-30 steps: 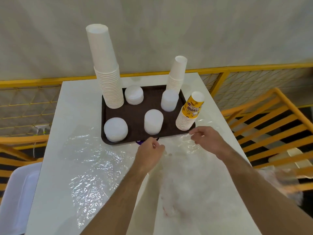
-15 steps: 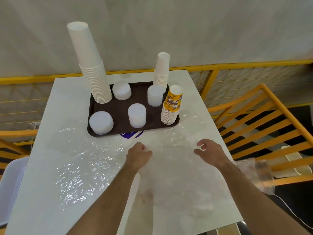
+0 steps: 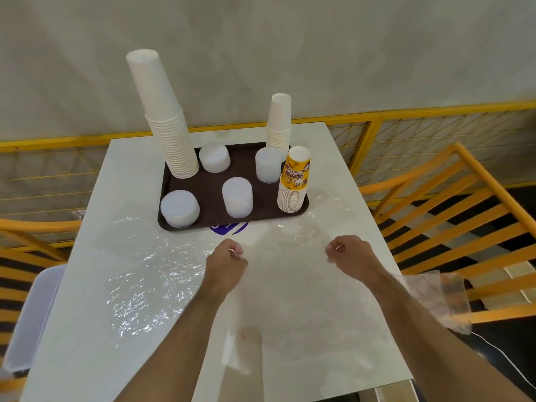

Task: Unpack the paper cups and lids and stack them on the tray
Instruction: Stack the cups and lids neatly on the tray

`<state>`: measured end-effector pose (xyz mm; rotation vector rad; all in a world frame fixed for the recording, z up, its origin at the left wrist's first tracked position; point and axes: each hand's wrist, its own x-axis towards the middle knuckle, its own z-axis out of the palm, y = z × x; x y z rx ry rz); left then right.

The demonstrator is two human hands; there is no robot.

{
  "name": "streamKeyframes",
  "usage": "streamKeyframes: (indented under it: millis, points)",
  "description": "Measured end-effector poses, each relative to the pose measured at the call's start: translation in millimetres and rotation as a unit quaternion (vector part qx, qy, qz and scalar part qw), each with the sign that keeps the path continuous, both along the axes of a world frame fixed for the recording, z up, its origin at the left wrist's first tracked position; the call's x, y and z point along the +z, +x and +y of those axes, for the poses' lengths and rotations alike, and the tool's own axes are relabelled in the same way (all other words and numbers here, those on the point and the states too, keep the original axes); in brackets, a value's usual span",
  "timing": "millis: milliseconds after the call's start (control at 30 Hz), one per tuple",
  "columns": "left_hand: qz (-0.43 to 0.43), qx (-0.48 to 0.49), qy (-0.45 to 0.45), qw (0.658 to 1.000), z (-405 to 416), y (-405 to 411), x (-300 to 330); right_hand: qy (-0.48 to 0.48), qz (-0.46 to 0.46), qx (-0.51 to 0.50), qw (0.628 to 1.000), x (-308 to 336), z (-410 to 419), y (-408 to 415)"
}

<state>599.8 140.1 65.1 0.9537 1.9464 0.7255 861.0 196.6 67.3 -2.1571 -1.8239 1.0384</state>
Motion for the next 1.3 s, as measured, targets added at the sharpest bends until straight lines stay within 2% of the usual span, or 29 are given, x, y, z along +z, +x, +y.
streamKeyframes:
  millis: [133,267,400,500,600,700,833,933,1067,1200,1300]
  points:
    - [0.001,-0.01,-0.026,1.0,-23,-15,-2,-0.024,-0.007,0.033,0.999,0,-6,-12]
    - [-0.038,-0.002,-0.048,0.998,-43,-32,-5,-0.053,-0.034,0.088,0.994,1,-12,-33]
    - [-0.087,-0.01,-0.057,0.995,-46,-52,2,-0.074,-0.122,0.112,0.983,10,-11,-58]
    - [-0.107,-0.016,-0.055,0.993,-45,-71,8,-0.063,-0.239,0.123,0.961,25,-8,-80]
    - [-0.113,-0.01,-0.034,0.993,-41,-94,14,-0.038,-0.292,0.109,0.949,36,-3,-103]
    - [-0.057,0.001,-0.002,0.998,-28,-120,19,-0.026,-0.28,0.096,0.955,42,1,-126]
    - [0.098,-0.057,0.038,0.993,1,-152,9,-0.021,-0.275,0.092,0.957,45,6,-153]
    - [0.216,-0.132,0.068,0.965,28,-162,4,0.053,-0.224,0.078,0.97,41,12,-171]
    - [0.343,-0.214,0.039,0.914,57,-169,-5,0.168,-0.084,0.04,0.981,26,38,-192]
    - [0.383,-0.27,-0.006,0.883,73,-175,-17,0.219,0.008,0.018,0.976,14,80,-210]
    - [0.381,-0.299,-0.029,0.874,78,-176,-26,0.186,0.005,0.086,0.979,7,111,-220]
